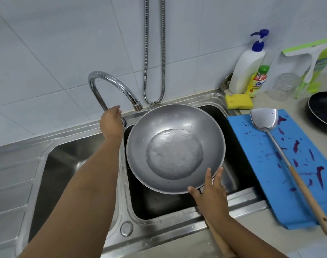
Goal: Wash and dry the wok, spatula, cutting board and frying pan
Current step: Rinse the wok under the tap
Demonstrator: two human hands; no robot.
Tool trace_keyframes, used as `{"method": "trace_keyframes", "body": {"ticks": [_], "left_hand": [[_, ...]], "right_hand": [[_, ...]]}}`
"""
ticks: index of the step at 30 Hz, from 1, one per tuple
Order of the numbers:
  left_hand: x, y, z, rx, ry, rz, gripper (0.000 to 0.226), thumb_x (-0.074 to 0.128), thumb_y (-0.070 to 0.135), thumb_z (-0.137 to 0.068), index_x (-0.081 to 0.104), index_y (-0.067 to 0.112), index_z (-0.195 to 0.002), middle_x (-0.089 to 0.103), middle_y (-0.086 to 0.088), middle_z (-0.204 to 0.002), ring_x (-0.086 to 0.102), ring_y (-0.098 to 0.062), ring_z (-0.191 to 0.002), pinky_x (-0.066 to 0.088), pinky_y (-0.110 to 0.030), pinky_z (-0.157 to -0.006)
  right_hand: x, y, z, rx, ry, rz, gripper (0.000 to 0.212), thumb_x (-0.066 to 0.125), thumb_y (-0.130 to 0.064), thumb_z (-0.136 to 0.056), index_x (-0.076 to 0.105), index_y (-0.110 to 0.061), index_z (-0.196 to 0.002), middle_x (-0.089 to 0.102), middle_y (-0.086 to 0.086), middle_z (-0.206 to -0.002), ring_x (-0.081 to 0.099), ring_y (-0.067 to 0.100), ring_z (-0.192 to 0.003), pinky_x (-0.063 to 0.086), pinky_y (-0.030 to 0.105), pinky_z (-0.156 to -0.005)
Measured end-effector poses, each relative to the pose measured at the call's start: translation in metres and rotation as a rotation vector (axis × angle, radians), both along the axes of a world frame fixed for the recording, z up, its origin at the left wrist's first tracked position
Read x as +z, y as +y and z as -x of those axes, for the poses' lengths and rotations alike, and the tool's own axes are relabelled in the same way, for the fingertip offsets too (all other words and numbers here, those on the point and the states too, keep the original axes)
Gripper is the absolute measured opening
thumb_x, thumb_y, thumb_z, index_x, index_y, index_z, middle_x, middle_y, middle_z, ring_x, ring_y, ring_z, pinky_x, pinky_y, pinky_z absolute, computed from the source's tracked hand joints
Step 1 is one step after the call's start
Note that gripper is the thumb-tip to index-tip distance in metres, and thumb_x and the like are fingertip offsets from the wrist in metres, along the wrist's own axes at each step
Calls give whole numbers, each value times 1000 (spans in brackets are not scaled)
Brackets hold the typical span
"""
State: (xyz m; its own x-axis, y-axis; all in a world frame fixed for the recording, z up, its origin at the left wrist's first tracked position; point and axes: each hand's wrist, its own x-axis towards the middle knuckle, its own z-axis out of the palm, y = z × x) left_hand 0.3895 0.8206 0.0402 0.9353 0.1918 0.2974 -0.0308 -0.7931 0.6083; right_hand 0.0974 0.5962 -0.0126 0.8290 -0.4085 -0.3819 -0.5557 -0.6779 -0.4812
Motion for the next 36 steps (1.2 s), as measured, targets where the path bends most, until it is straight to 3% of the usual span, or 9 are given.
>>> {"method": "trace_keyframes", "body": {"ticks": [8, 14, 18, 22, 27, 30, 32, 34, 36], "left_hand": [[-18, -23, 85, 39, 41, 320, 48, 57, 22, -95, 46, 17, -142, 56, -4, -135, 52, -18, -121, 33, -18, -97], [-85, -66, 235, 304, 244, 640, 66, 69, 26, -87, 37, 13, -143, 43, -9, -142, 41, -27, -132, 35, -45, -111], [-88, -70, 234, 353, 465, 1039, 73, 61, 29, -94, 16, 24, -151, 44, -1, -135, 49, -22, -120, 42, -41, -104], [-97, -64, 227, 216, 506, 1012, 55, 50, 21, -100, 24, 28, -147, 55, -4, -131, 58, -18, -109, 52, -39, -93], [-103, -69, 226, 236, 447, 958, 49, 44, 14, -101, 26, 21, -146, 57, -3, -124, 57, -15, -101, 47, -32, -89], [-107, -69, 223, 247, 431, 914, 46, 42, 11, -101, 27, 16, -144, 57, -4, -122, 57, -17, -101, 45, -29, -87], [-107, -69, 223, 242, 442, 901, 46, 40, 12, -101, 26, 16, -145, 56, -1, -119, 57, -14, -97, 45, -27, -84], [-107, -68, 222, 243, 449, 908, 47, 40, 13, -102, 24, 17, -146, 56, 1, -115, 58, -9, -92, 46, -26, -82], [-107, -69, 222, 247, 453, 902, 49, 40, 14, -102, 23, 18, -147, 57, 2, -115, 58, -10, -93, 46, -27, -82]], "right_hand": [[4, 0, 2, -1, -25, -17, 94, 53, -59, -91, -3, -21, -156, -29, 8, -158, 14, 35, -147, 20, 47, -120], [4, 0, 2, 1, -9, -24, 92, 52, -57, -93, -4, -22, -156, -30, 8, -158, 9, 36, -148, 12, 47, -121], [-3, 0, -1, 42, 5, 73, 94, 45, -62, -93, -10, -17, -155, -29, 14, -158, -9, 32, -149, -7, 51, -119], [-7, -3, -17, 373, -28, 369, 80, 37, -52, -98, -4, -16, -156, -23, 13, -160, -21, 35, -146, -20, 51, -113], [-38, 2, -96, 777, 311, 222, 77, 27, -68, -94, 2, -29, -156, -21, 6, -161, -20, 32, -147, -9, 51, -119], [-64, 11, -131, 925, 286, 179, 76, 26, -72, -93, -6, -40, -154, -25, -2, -160, -23, 30, -146, -13, 51, -117], [-74, 3, -160, 912, 154, 354, 73, 25, -67, -95, -6, -39, -154, -21, 0, -161, -19, 33, -148, -10, 55, -116], [-79, -10, -185, 681, 82, 513, 71, 23, -60, -97, -6, -32, -155, -17, 5, -162, -17, 34, -148, -9, 59, -116], [-84, -12, -191, 462, 104, 471, 71, 18, -57, -99, -7, -23, -156, -13, 11, -163, -17, 34, -148, -7, 59, -117]]}}
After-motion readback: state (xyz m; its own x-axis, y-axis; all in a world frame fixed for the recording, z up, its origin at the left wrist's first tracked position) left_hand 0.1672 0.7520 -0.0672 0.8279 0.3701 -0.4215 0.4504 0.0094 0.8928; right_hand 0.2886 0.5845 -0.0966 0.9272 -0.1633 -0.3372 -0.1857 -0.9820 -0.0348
